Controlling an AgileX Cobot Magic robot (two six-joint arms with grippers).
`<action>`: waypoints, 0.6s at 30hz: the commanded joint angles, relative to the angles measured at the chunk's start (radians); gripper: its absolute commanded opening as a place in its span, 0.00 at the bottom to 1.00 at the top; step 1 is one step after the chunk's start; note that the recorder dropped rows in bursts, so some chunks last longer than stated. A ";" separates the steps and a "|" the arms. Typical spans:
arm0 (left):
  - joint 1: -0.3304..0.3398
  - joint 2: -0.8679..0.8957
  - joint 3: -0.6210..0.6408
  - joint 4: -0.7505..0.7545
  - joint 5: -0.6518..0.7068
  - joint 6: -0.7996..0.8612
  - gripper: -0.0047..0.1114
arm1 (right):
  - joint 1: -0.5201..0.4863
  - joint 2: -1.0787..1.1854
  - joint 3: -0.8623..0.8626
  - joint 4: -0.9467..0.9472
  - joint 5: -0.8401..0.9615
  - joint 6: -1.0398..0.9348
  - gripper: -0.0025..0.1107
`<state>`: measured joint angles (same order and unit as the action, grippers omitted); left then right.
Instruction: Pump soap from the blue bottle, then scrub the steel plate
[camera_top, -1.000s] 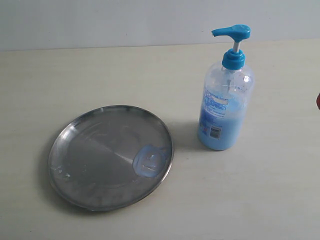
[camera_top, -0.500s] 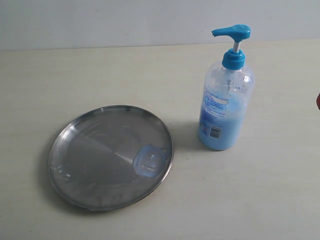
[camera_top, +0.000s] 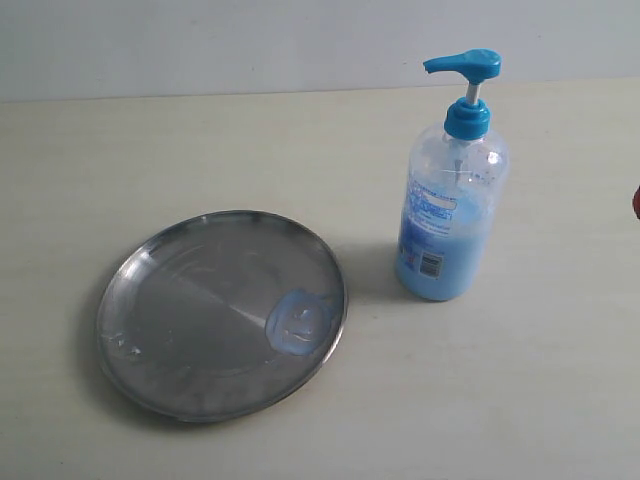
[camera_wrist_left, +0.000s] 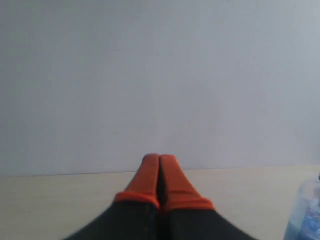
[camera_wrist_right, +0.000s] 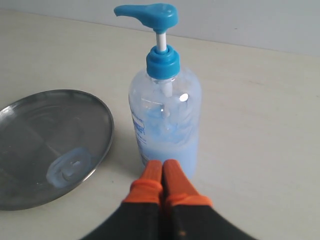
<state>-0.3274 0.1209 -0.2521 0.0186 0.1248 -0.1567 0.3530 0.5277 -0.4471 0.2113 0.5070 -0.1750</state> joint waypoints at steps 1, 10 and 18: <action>0.072 -0.064 0.063 0.109 -0.012 -0.139 0.05 | -0.003 -0.003 0.001 0.000 -0.017 -0.008 0.02; 0.179 -0.121 0.177 0.107 0.013 -0.152 0.05 | -0.003 -0.003 0.001 0.000 -0.017 -0.008 0.02; 0.182 -0.121 0.252 0.109 0.046 -0.152 0.05 | -0.003 -0.003 0.001 0.000 -0.017 -0.008 0.02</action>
<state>-0.1503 0.0055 -0.0143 0.1191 0.1513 -0.3028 0.3530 0.5277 -0.4471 0.2113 0.5070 -0.1750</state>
